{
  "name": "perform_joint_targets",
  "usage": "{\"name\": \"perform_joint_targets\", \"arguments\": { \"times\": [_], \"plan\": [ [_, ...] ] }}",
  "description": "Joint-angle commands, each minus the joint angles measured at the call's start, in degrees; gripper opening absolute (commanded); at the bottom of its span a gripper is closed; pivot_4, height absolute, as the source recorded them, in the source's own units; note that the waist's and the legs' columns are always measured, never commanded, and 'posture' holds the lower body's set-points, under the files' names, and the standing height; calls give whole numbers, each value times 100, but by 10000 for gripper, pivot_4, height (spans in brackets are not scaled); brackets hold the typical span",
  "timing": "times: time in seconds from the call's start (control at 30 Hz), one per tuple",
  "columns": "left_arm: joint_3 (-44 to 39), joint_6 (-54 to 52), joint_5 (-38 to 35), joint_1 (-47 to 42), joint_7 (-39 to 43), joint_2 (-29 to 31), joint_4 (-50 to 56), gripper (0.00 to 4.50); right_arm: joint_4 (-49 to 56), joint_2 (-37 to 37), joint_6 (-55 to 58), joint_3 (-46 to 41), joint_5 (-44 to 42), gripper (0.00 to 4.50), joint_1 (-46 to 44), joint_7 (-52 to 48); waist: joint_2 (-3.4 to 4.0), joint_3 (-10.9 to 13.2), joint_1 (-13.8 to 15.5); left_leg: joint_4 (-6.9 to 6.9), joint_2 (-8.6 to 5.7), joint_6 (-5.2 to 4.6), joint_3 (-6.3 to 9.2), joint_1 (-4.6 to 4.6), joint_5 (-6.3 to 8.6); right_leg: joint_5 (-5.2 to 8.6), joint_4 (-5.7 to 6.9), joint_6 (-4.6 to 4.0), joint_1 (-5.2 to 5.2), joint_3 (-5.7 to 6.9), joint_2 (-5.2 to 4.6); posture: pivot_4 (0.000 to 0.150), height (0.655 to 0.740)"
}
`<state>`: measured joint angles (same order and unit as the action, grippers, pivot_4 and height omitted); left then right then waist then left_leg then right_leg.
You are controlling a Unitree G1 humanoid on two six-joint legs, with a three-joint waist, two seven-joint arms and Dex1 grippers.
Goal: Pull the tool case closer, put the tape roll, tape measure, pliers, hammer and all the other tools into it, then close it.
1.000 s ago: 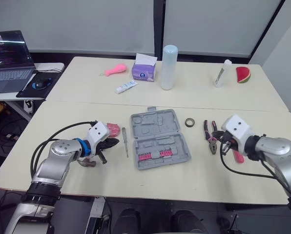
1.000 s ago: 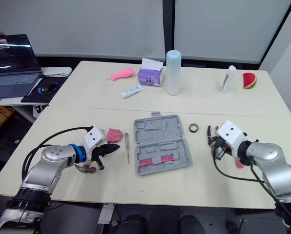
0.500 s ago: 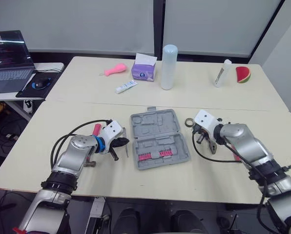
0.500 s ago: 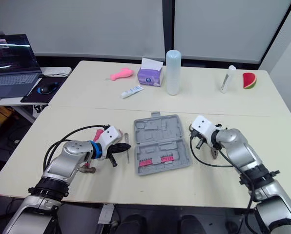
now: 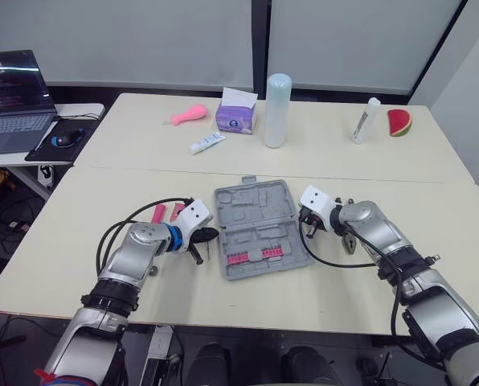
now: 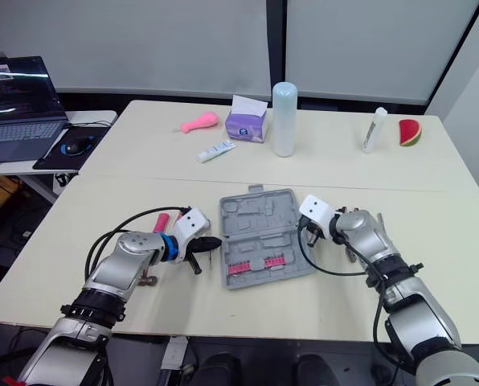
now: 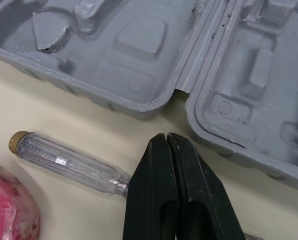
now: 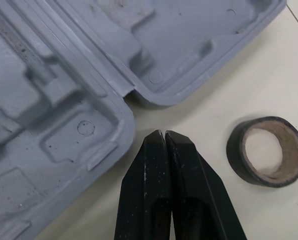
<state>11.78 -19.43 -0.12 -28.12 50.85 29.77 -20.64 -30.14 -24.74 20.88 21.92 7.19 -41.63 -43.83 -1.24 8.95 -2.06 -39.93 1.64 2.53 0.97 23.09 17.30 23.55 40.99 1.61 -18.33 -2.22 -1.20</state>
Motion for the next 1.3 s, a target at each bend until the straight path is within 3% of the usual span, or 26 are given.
{"name": "perform_joint_targets", "arguments": {
  "times": [0.03,0.3,0.53,1.0,1.3],
  "plan": [
    [130,138,93,-121,70,-41,-59,0,10,43,-219,-39,35,79,-59,-139,0,0,3,0,0,0,0,0,0,0,0,0,0,0,0,1500,7161],
    [235,310,146,-153,241,-119,-186,0,407,-4,-198,-14,4,79,209,-567,1,-1,13,0,1,0,0,-1,0,0,0,0,2,1,0,1500,7161],
    [366,240,19,-73,598,-182,212,0,1760,-325,493,-165,-169,79,850,-912,0,-1,27,1,-1,0,0,1,0,0,-4,0,3,0,-2,1500,7161],
    [650,-244,-31,318,1012,-218,1173,0,4726,-845,2545,-831,-478,79,2622,-512,3,1,50,1,-5,0,14,21,0,0,-14,0,3,1,1,1500,7161],
    [852,-512,-45,627,1165,-151,1604,0,5401,-1053,3038,-911,-674,79,3236,-293,3,1,43,2,-9,-1,23,23,1,0,-17,0,4,-4,4,1500,7161]
  ]
}}
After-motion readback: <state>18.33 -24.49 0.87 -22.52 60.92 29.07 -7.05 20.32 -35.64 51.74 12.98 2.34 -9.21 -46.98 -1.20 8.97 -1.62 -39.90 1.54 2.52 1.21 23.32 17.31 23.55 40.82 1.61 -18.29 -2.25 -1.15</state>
